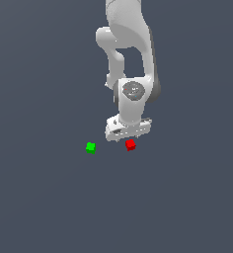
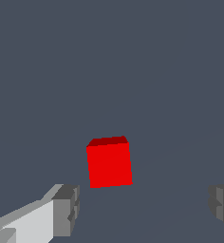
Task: Stack the red cube on top of the green cube.
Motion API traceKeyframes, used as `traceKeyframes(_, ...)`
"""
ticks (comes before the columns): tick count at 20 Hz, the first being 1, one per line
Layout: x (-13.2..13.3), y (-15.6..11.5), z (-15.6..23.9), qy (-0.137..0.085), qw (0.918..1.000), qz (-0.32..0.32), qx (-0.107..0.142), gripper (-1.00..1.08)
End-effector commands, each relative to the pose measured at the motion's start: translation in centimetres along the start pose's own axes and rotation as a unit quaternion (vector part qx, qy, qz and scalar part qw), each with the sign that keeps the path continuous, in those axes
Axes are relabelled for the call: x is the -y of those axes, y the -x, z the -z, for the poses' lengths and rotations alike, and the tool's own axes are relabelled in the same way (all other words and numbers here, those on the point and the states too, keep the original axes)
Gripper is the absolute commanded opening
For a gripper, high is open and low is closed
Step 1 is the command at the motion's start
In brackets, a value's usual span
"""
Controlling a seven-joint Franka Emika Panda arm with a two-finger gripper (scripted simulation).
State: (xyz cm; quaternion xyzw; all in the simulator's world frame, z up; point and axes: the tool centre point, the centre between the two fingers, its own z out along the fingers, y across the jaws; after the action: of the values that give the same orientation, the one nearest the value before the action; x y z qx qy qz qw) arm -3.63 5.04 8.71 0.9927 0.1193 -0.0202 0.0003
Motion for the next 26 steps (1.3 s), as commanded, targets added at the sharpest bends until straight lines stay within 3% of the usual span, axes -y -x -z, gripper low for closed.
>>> traceKeyframes(1, 0.9, -0.2, -0.7, 0.001, 0.9998, 0.020, -0.008, 1.00)
traceKeyframes(14, 2.2, -0.3, -1.9, 0.002, 0.9987, 0.047, -0.019, 1.00)
traceKeyframes(26, 2.2, -0.5, -6.5, 0.003, 0.9986, 0.049, -0.020, 1.00)
